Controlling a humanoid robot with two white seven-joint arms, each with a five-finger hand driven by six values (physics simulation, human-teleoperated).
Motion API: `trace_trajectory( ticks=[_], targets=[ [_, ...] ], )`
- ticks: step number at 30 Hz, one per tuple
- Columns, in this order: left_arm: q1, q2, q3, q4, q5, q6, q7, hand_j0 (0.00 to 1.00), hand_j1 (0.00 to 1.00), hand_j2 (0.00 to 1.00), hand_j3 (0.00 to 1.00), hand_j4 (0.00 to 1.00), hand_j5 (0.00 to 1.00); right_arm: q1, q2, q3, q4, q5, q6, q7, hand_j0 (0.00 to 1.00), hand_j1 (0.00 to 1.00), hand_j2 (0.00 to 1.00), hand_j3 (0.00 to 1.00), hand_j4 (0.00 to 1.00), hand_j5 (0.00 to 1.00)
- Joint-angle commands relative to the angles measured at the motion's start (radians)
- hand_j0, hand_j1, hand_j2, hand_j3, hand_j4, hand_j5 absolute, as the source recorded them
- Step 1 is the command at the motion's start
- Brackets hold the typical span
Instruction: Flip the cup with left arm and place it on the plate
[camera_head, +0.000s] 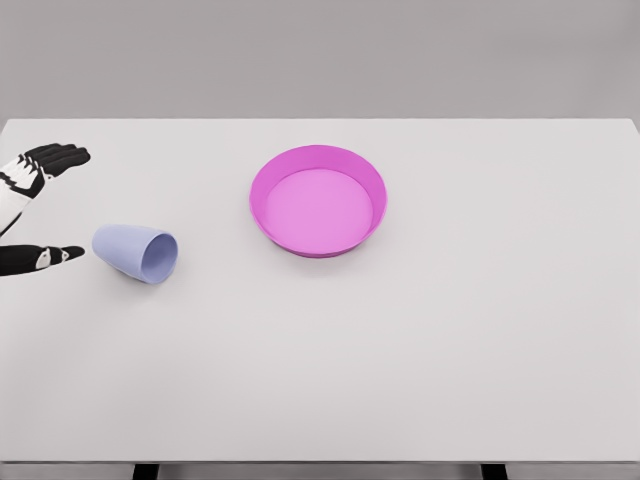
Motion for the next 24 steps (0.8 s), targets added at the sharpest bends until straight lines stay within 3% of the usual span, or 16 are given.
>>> trace_trajectory(
  ticks=[1, 4, 9, 17, 21, 24],
  targets=[
    [0.0, 0.017, -0.001, -0.008, 0.004, -0.001, 0.001, 1.0, 1.0, 1.0, 1.0, 1.0, 1.0, -0.002, 0.0, 0.011, 0.001, 0.002, -0.001, 0.001, 1.0, 1.0, 1.0, 1.0, 1.0, 1.0],
    [-0.003, 0.023, -0.014, -0.012, 0.0, -0.001, 0.001, 1.0, 1.0, 1.0, 1.0, 1.0, 1.0, -0.002, 0.0, 0.026, -0.001, -0.002, 0.001, 0.001, 1.0, 1.0, 1.0, 1.0, 1.0, 1.0],
    [-0.012, 0.028, -0.015, -0.012, -0.082, -0.001, 0.001, 1.0, 1.0, 1.0, 1.0, 1.0, 1.0, 0.0, 0.0, 0.026, -0.001, -0.002, 0.001, 0.001, 1.0, 1.0, 1.0, 1.0, 1.0, 1.0],
    [-0.023, 0.054, -0.061, -0.012, -0.106, -0.001, 0.001, 1.0, 1.0, 1.0, 1.0, 1.0, 1.0, -0.002, 0.0, 0.026, 0.001, -0.002, 0.001, 0.001, 1.0, 1.0, 1.0, 1.0, 1.0, 1.0],
    [-0.155, 0.092, -0.237, -0.031, -0.094, -0.001, -0.045, 1.0, 1.0, 1.0, 1.0, 1.0, 1.0, -0.002, 0.0, 0.026, 0.001, -0.002, 0.001, 0.001, 1.0, 1.0, 1.0, 1.0, 1.0, 1.0],
    [-0.199, 0.101, -0.262, -0.055, -0.056, -0.001, -0.173, 1.0, 1.0, 1.0, 1.0, 1.0, 1.0, 0.0, 0.0, 0.026, -0.001, -0.002, 0.001, 0.001, 1.0, 1.0, 1.0, 1.0, 1.0, 1.0]
  ],
)
